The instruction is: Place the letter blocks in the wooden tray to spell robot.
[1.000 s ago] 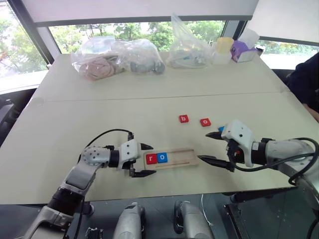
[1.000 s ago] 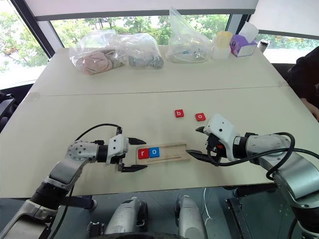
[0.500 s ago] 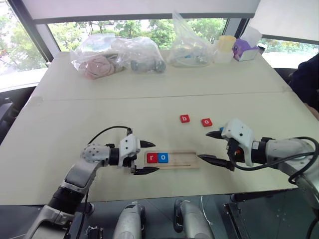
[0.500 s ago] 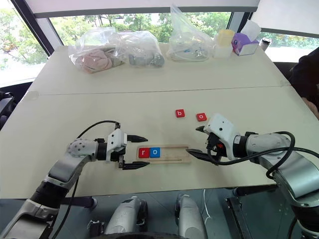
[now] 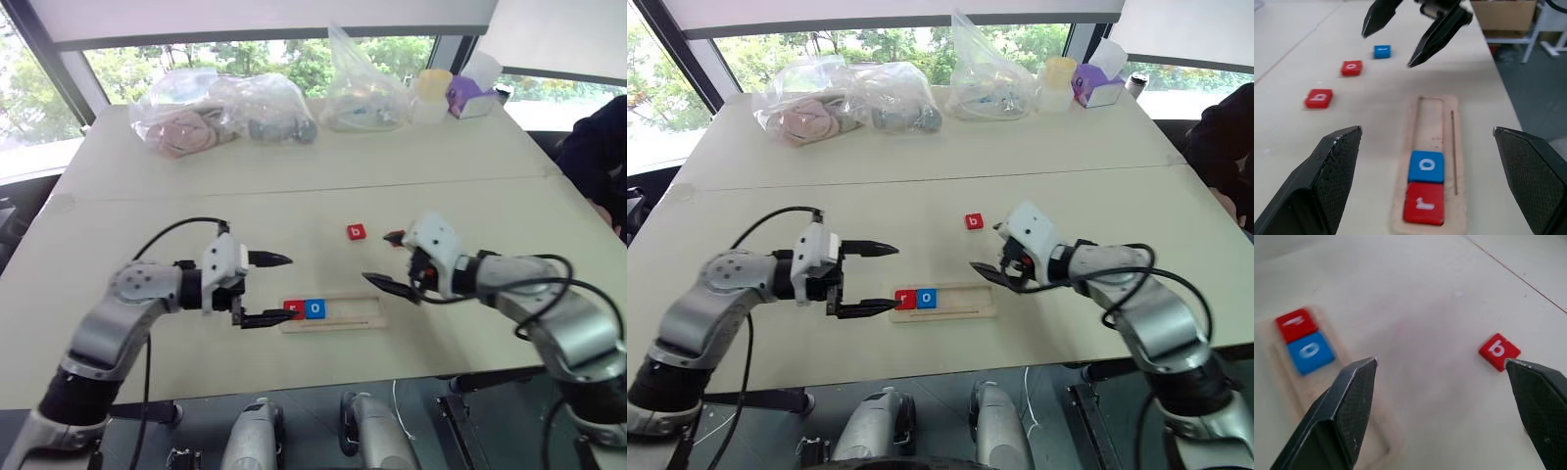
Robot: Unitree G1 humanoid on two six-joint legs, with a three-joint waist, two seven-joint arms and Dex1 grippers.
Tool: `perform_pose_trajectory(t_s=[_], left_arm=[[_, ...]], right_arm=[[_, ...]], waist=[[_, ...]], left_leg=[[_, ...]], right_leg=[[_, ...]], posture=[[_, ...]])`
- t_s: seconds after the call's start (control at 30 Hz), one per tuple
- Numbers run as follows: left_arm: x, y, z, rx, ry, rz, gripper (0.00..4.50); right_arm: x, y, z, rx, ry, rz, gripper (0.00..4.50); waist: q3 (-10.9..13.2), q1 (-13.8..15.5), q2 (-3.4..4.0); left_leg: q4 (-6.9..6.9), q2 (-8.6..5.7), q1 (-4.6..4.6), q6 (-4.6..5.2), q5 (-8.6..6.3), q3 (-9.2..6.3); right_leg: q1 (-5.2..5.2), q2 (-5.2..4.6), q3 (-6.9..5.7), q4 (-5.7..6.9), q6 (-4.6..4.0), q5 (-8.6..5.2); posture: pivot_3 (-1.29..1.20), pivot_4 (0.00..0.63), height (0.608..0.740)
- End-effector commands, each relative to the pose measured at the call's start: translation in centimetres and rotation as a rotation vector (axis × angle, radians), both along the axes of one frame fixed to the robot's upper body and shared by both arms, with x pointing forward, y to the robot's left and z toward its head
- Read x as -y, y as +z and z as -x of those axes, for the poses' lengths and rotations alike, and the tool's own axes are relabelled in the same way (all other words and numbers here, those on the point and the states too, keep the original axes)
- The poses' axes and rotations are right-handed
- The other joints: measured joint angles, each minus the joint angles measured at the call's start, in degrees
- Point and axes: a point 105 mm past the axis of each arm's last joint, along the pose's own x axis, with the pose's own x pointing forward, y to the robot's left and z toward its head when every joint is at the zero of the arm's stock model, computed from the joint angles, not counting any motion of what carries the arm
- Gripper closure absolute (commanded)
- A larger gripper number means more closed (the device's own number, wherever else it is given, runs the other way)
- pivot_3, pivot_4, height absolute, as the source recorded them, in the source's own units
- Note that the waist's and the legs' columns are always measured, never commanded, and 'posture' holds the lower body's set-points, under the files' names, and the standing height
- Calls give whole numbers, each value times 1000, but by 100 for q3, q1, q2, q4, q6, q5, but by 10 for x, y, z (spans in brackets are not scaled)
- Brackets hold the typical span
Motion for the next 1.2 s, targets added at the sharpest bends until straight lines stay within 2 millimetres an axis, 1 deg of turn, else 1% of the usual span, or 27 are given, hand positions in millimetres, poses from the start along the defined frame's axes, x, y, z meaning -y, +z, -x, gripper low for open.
perform_pose_trajectory(t_s=[0.03,0.1,0.2,0.3,0.4,0.63,0.9,1.0,1.1,1.13,1.17,1.2], left_arm=[[-7,16,6,24,40,21,43],[-9,20,8,25,61,26,43],[-8,26,14,40,79,28,43],[-6,30,19,47,94,35,43],[-8,31,20,52,119,25,43],[-14,29,19,57,156,-2,43],[-14,28,18,68,167,-11,43],[-14,28,18,71,173,-12,0],[-15,27,16,74,179,-12,0],[-15,26,16,75,181,-13,0],[-15,26,16,75,182,-13,0],[-15,26,15,75,183,-13,0]], right_arm=[[-3,5,-25,36,-151,-31,278],[-4,3,-35,26,-223,-54,278],[-5,-2,-51,-34,-347,-121,278],[-13,-9,-59,-91,-398,-170,278],[-19,-17,-62,-139,-421,-187,278],[-31,-32,-73,-163,-443,-187,278],[-37,-45,-81,-207,-479,-199,278],[-39,-49,-80,-215,-482,-179,1092],[-41,-51,-78,-217,-471,-159,2526],[-41,-51,-77,-217,-464,-152,3100],[-41,-51,-76,-216,-460,-146,3324],[-41,-51,-74,-215,-455,-141,3311]], waist=[[1,-10,0],[2,-1,1],[2,-7,2],[2,-20,2],[3,-31,4],[2,-48,5],[2,-60,5],[1,-60,6],[1,-69,6],[1,-71,7],[1,-71,7],[1,-69,7]], left_leg=[[-1,-7,-2,0,0,0],[-2,-5,-6,0,0,-1],[-2,-6,-7,0,1,-1],[-1,-7,-7,0,1,-1],[-2,-6,-6,0,1,-1],[-2,-6,-3,-1,2,-2],[-2,-5,0,-1,2,-3],[-2,-5,5,-1,2,-4],[-3,-3,6,-1,2,-4],[-4,-3,6,-1,2,-4],[-6,-2,7,-1,2,-4],[-7,-2,7,-1,2,-4]], right_leg=[[-2,-1,0,1,0,0],[-6,2,-1,5,-19,12],[-4,2,-2,5,-20,13],[-4,1,-1,5,-20,13],[-5,3,-1,8,-20,14],[-4,9,-1,12,-18,12],[-2,9,-1,13,-19,13],[2,9,-1,13,-18,12],[1,9,-1,13,-18,12],[1,10,-1,13,-18,12],[0,10,-1,13,-18,12],[0,11,-1,13,-18,12]], posture=[[0,150,740],[0,150,740],[0,150,740],[0,150,740],[0,150,740],[0,150,740],[0,150,740],[0,150,740],[0,150,740],[0,150,740],[0,150,740],[0,150,740]])
